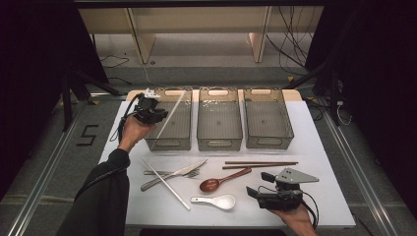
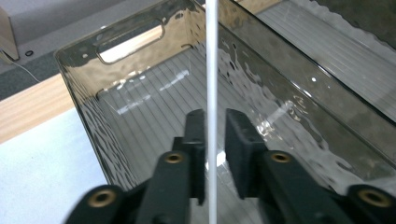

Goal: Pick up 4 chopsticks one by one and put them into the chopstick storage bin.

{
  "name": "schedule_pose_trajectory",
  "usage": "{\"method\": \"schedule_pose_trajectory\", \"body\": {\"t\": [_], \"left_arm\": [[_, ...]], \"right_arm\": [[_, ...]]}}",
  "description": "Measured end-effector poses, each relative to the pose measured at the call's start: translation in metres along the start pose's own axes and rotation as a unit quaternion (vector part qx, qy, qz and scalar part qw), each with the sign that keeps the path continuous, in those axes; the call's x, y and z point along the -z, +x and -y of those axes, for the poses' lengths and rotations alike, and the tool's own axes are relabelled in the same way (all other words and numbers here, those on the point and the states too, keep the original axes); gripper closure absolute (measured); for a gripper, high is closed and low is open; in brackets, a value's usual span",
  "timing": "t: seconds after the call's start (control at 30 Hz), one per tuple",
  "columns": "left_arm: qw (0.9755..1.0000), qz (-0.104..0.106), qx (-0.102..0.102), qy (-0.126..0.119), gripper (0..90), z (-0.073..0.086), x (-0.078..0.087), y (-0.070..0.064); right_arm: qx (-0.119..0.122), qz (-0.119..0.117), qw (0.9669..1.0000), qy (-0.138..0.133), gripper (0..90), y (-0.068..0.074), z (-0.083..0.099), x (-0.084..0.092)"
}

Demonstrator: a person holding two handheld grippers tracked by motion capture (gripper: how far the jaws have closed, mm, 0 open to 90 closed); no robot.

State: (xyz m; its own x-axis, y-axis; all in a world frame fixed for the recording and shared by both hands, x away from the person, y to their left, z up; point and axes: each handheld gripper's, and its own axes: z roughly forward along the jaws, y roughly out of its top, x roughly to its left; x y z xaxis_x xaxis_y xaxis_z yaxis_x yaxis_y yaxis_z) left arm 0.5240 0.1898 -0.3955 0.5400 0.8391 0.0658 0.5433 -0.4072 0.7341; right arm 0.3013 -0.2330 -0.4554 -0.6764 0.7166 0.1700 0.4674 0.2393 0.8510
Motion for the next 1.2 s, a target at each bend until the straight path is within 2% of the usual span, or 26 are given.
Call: {"method": "schedule_pose_trajectory", "body": {"t": [0.07, 0.1, 0.13, 0.2, 0.27, 0.4, 0.57, 0.67, 0.73, 0.83, 0.87, 0.97, 1.0, 1.07, 1.1, 1.13, 1.17, 1.2], "left_arm": [[1.0, 0.004, -0.007, 0.002, 71.0, 0.001, 0.003, -0.001], [0.9999, 0.012, -0.006, 0.002, 66.5, 0.001, 0.005, -0.001], [0.9997, 0.021, -0.008, 0.005, 66.5, 0.001, 0.007, -0.003], [0.9993, 0.029, -0.022, 0.012, 59.7, 0.002, 0.013, -0.007], [0.9987, 0.04, -0.027, 0.017, 52.2, 0.003, 0.021, -0.011], [0.996, 0.064, -0.052, 0.034, 41.3, 0.007, 0.037, -0.021], [0.99, 0.087, -0.096, 0.056, 33.5, 0.016, 0.053, -0.038], [0.9831, 0.108, -0.129, 0.074, 30.5, 0.024, 0.061, -0.049], [0.9777, 0.113, -0.155, 0.086, 29.3, 0.031, 0.064, -0.056], [0.9701, 0.129, -0.179, 0.101, 28.5, 0.041, 0.067, -0.066], [0.9666, 0.135, -0.187, 0.113, 28.4, 0.044, 0.067, -0.069], [0.962, 0.139, -0.195, 0.131, 27.3, 0.053, 0.064, -0.076], [0.9585, 0.144, -0.204, 0.138, 27.0, 0.056, 0.063, -0.077], [0.9554, 0.15, -0.211, 0.142, 26.2, 0.062, 0.062, -0.082], [0.9524, 0.154, -0.218, 0.147, 25.8, 0.064, 0.062, -0.084], [0.9507, 0.158, -0.221, 0.149, 25.4, 0.067, 0.061, -0.087], [0.9476, 0.161, -0.23, 0.152, 24.9, 0.069, 0.061, -0.088], [0.9464, 0.163, -0.233, 0.153, 24.5, 0.071, 0.061, -0.091]], "right_arm": [[0.0, 0.0, 1.0, 0.0, 24.1, 0.0, 0.0, 0.0], [0.0, 0.0, 1.0, 0.0, 24.1, 0.0, 0.0, 0.0], [0.0, 0.0, 1.0, 0.0, 24.1, 0.0, 0.0, 0.0], [-0.001, 0.001, 1.0, -0.001, 24.1, 0.0, 0.0, 0.0], [-0.001, 0.001, 1.0, 0.0, 24.1, 0.0, 0.0, 0.0], [0.0, 0.002, 1.0, 0.0, 24.1, 0.0, 0.0, 0.0], [0.001, 0.002, 1.0, 0.0, 24.1, 0.0, 0.0, 0.0], [0.001, 0.003, 1.0, 0.0, 24.1, 0.001, 0.0, 0.0], [-0.001, 0.003, 1.0, 0.001, 24.1, 0.0, 0.0, 0.0], [-0.001, 0.003, 1.0, 0.002, 24.1, 0.001, 0.0, -0.001], [0.0, 0.002, 1.0, 0.003, 24.1, 0.001, 0.0, -0.001], [0.001, 0.001, 1.0, 0.004, 23.9, 0.001, 0.0, -0.001], [0.0, 0.002, 1.0, 0.005, 23.9, 0.001, 0.0, -0.002], [0.001, 0.001, 1.0, 0.004, 23.9, 0.001, -0.001, -0.001], [0.0, 0.001, 1.0, 0.004, 23.9, 0.001, -0.001, -0.001], [0.0, 0.001, 1.0, 0.004, 23.9, 0.001, -0.001, -0.001], [0.0, 0.002, 1.0, 0.004, 23.9, 0.001, 0.0, -0.001], [0.0, 0.002, 1.0, 0.004, 23.9, 0.001, 0.0, -0.001]]}}
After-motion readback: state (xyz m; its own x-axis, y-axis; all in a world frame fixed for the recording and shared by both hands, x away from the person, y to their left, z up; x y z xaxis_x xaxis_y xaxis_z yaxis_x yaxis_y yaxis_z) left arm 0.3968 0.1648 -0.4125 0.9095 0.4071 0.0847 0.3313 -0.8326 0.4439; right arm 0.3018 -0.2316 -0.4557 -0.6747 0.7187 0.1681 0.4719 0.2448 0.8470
